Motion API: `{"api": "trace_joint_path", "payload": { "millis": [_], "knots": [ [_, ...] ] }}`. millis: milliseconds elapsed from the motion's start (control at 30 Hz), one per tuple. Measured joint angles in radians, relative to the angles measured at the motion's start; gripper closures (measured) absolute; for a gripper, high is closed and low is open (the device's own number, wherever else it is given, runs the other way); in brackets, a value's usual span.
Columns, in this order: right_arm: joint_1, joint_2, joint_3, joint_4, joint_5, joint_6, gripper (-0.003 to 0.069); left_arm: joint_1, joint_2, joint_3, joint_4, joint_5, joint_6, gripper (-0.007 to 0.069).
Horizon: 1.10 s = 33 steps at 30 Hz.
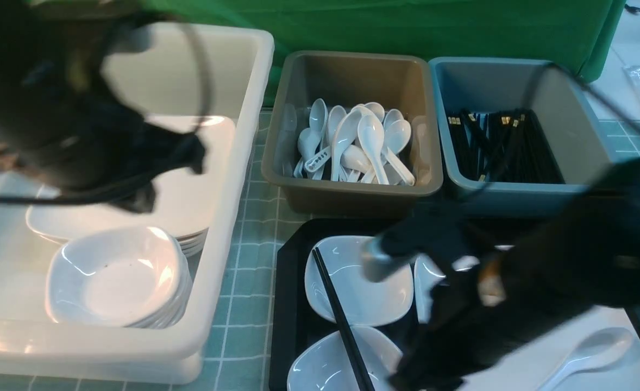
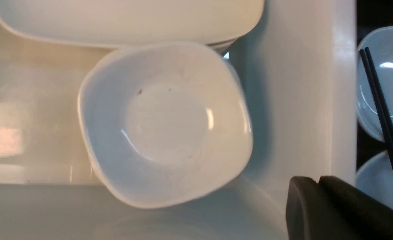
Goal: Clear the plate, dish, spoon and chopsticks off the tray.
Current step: Use the right arm to grab a pair of chopsticks from the plate, then use the right arm to put the chopsticks into the small storage box on the right
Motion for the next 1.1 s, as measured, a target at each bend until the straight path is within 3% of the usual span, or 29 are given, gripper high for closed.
{"api": "trace_joint_path", "payload": {
  "millis": [200,567,633,733,1100],
  "knots": [
    [0.006,0.161,-0.111,-0.007,-0.006,0.016,0.0158,0.066,-0.114,0.152,-0.061,-0.065,0.024,0.0606],
    [0.009,0.321,-0.165,-0.006,0.002,0.020,0.0167,0.070,-0.166,0.214,-0.080,-0.081,0.051,0.0606],
    [0.009,0.330,-0.165,-0.007,0.002,0.020,0.0264,0.070,-0.166,0.214,-0.084,-0.090,0.053,0.0606],
    [0.009,0.328,-0.165,-0.007,0.018,0.022,0.0515,0.070,-0.166,0.214,-0.086,-0.103,0.067,0.0606],
    [-0.011,0.105,-0.171,-0.008,0.083,0.019,0.0531,0.070,-0.166,0.214,-0.086,-0.110,0.069,0.0606]
  ]
}}
